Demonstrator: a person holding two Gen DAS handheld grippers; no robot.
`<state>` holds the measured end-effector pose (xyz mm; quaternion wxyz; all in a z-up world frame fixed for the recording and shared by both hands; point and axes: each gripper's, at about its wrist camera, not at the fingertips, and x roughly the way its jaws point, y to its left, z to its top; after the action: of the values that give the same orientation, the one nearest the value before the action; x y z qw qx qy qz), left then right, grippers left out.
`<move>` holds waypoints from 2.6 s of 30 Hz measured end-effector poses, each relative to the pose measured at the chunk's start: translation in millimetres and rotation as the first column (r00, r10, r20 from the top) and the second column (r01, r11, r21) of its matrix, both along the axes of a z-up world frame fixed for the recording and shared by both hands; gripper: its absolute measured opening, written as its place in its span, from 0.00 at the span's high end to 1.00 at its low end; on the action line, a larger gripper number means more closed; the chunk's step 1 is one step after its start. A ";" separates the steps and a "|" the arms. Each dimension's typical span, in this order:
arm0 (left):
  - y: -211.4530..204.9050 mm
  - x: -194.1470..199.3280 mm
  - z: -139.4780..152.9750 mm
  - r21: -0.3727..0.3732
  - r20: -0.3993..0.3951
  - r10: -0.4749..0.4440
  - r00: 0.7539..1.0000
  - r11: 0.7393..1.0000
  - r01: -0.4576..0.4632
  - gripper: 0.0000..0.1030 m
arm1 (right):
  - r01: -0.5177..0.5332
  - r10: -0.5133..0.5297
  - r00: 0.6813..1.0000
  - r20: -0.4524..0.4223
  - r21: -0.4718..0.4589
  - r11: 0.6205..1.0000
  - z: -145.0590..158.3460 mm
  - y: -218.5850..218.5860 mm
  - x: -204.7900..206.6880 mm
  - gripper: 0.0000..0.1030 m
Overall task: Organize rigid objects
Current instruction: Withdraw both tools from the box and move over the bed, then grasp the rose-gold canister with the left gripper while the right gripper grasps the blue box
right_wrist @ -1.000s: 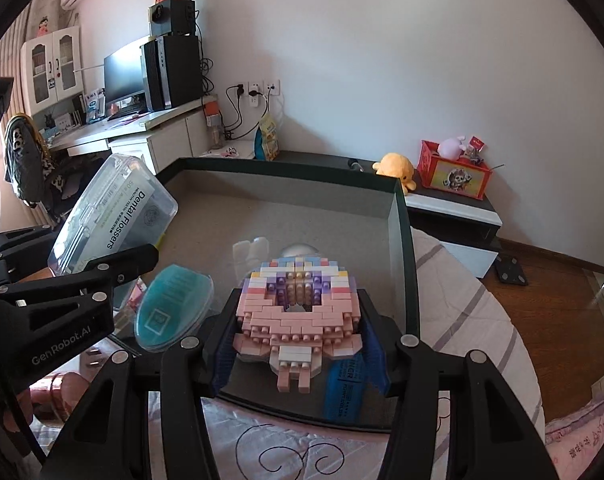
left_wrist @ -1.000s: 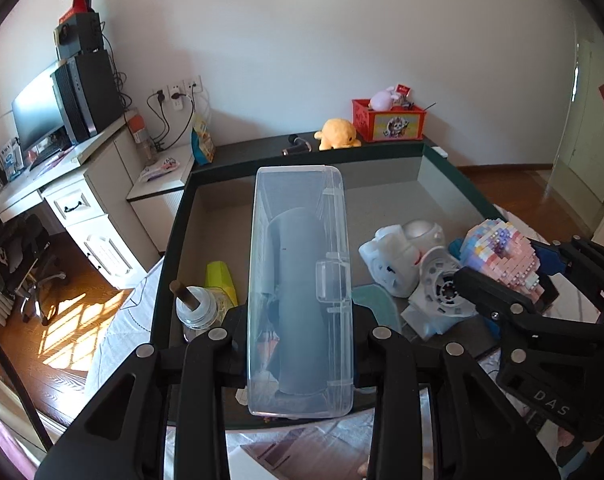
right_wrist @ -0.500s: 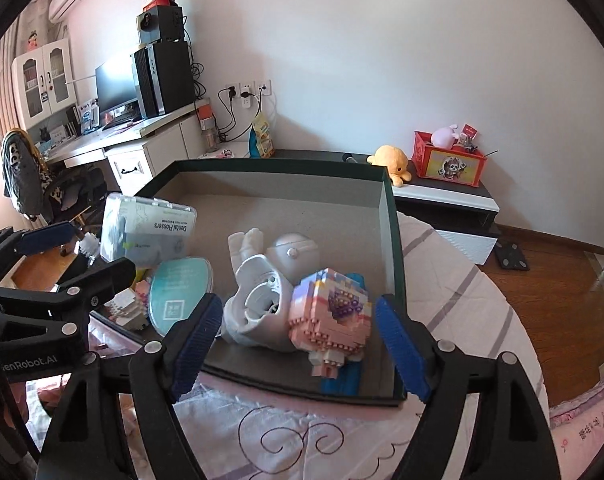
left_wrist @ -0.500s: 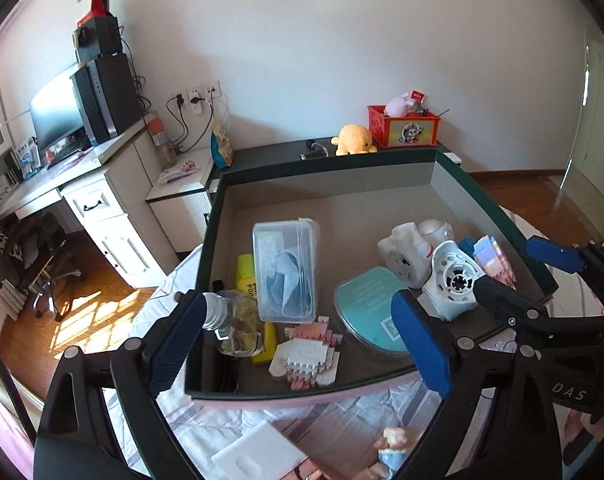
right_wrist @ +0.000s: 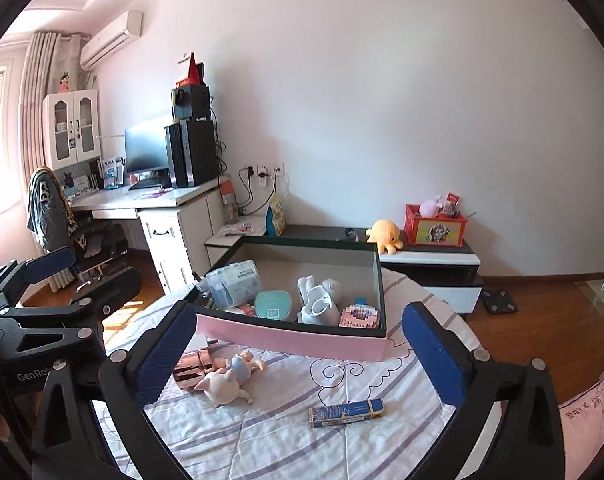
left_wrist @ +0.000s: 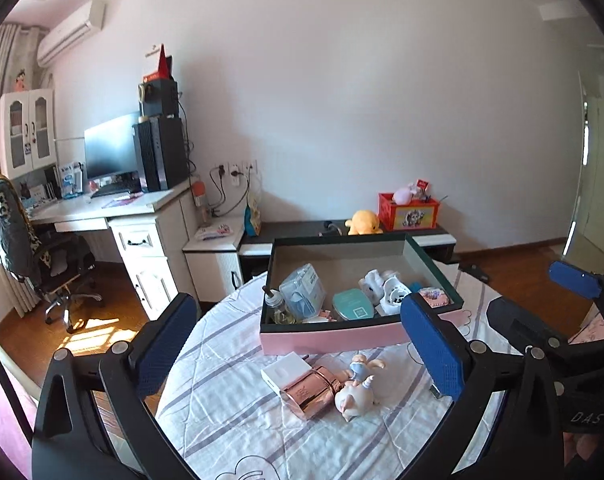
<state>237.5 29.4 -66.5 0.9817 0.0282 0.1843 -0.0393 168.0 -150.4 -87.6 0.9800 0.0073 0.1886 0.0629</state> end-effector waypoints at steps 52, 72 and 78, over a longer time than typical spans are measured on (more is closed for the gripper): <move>8.1 -90.7 -33.7 -0.016 -0.078 0.017 0.997 1.000 -0.018 0.00 | 0.102 -0.103 0.994 -0.022 -0.048 0.994 -21.9 1.9 -86.0 0.00; 20.0 51.6 -152.6 -0.028 -0.425 0.040 0.904 0.998 -0.057 0.00 | 0.139 -0.136 0.915 -0.380 -0.018 0.990 -144.9 -41.3 30.7 0.00; 2.6 90.6 -158.0 0.078 -0.441 0.051 0.896 0.997 -0.018 0.00 | 0.132 -0.112 0.891 -0.440 0.016 0.991 -152.8 -51.5 51.1 0.00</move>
<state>328.1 32.0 -224.6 0.9130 0.0509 0.4043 -0.0207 219.2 -201.9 -240.4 0.9140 0.0556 0.4019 0.0024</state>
